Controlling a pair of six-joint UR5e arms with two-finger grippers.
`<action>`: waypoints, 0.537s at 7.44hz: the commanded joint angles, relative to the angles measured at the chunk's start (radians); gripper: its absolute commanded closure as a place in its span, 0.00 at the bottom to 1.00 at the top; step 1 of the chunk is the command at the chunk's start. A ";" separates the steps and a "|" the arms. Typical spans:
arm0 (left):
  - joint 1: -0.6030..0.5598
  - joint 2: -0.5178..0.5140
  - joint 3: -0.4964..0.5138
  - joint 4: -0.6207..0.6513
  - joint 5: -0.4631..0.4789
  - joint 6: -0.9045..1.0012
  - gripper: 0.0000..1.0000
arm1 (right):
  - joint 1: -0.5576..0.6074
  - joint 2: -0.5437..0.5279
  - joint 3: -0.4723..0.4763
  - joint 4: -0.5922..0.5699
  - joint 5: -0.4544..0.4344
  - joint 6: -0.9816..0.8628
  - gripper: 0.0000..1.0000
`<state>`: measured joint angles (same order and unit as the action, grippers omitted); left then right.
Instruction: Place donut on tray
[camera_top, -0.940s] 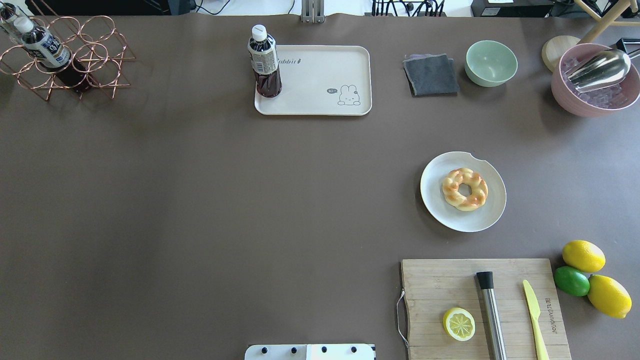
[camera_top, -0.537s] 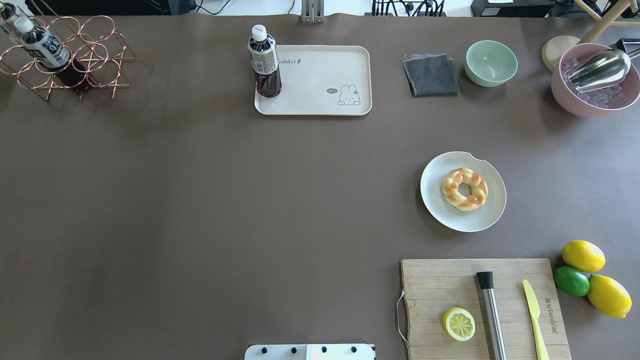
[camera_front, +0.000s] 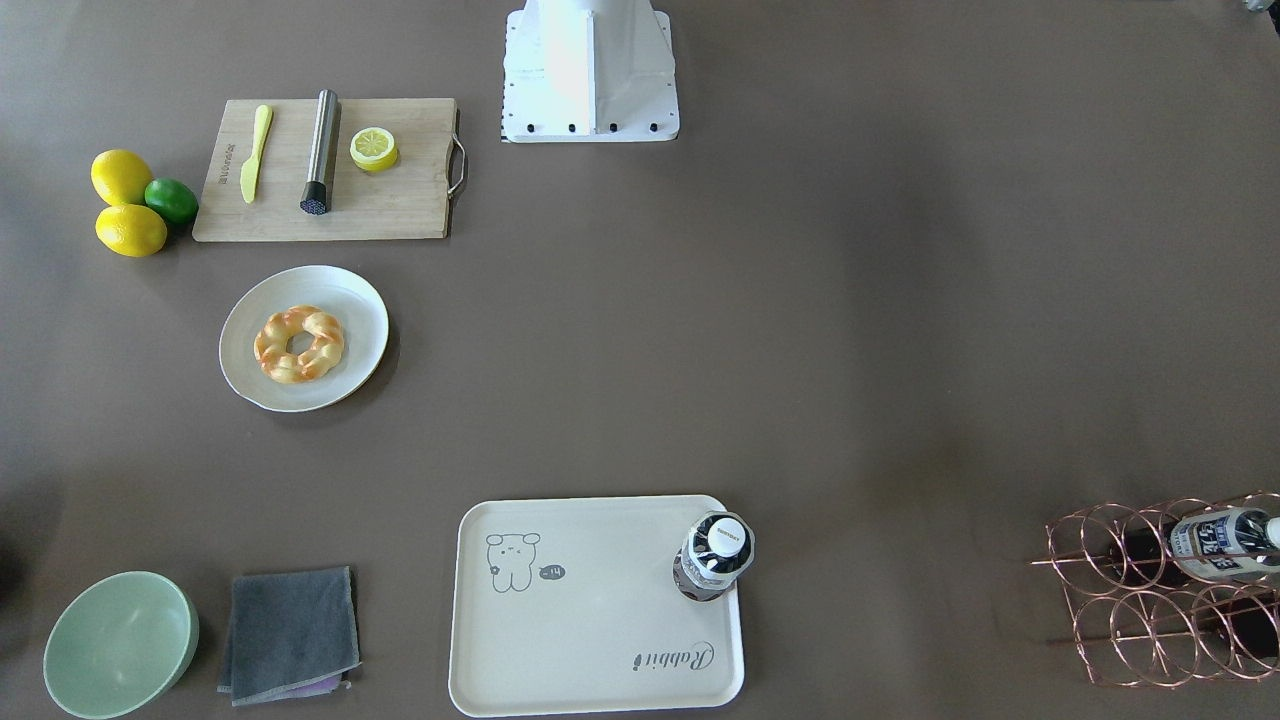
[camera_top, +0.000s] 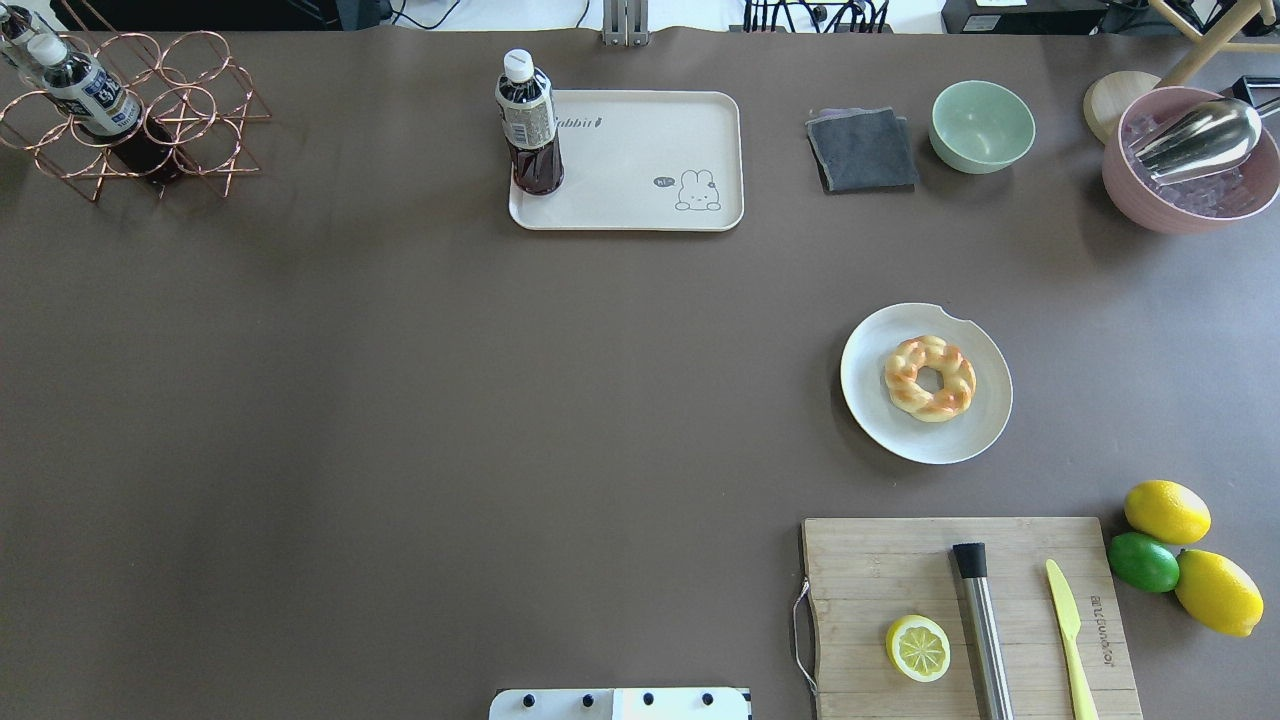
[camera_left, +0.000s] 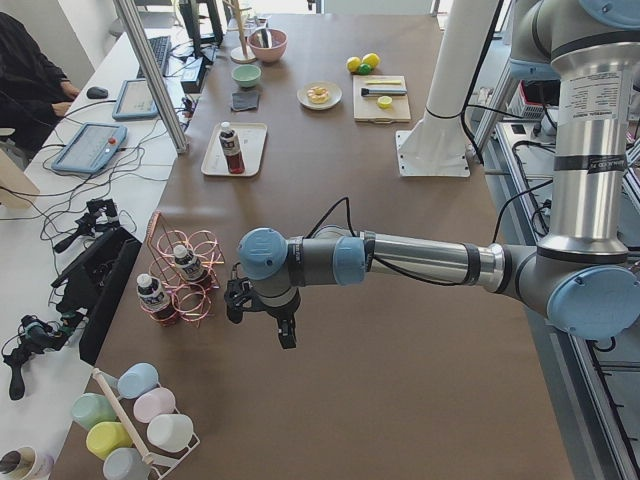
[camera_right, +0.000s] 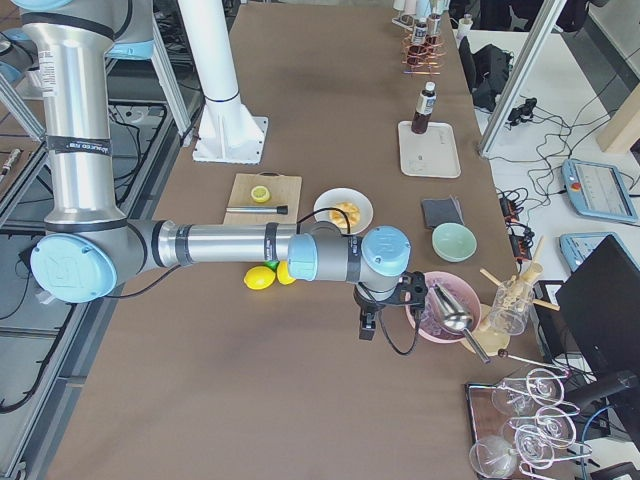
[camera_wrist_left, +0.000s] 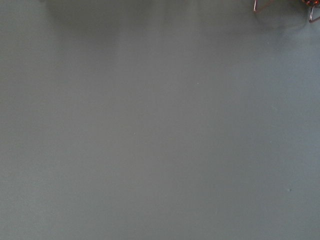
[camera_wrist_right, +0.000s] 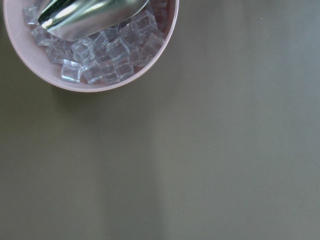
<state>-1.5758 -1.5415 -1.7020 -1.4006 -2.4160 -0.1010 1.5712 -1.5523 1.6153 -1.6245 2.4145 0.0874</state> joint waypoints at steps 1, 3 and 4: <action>0.000 0.000 0.001 -0.001 0.002 0.000 0.02 | -0.002 0.003 0.000 0.000 -0.001 0.000 0.00; 0.000 0.000 0.001 -0.001 0.002 0.000 0.02 | -0.002 -0.002 0.000 0.002 0.000 -0.002 0.00; 0.000 0.000 0.001 -0.001 0.002 0.000 0.02 | 0.001 -0.006 0.000 0.002 -0.003 -0.008 0.00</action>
<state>-1.5754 -1.5417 -1.7012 -1.4020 -2.4145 -0.1012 1.5698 -1.5524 1.6150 -1.6238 2.4136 0.0864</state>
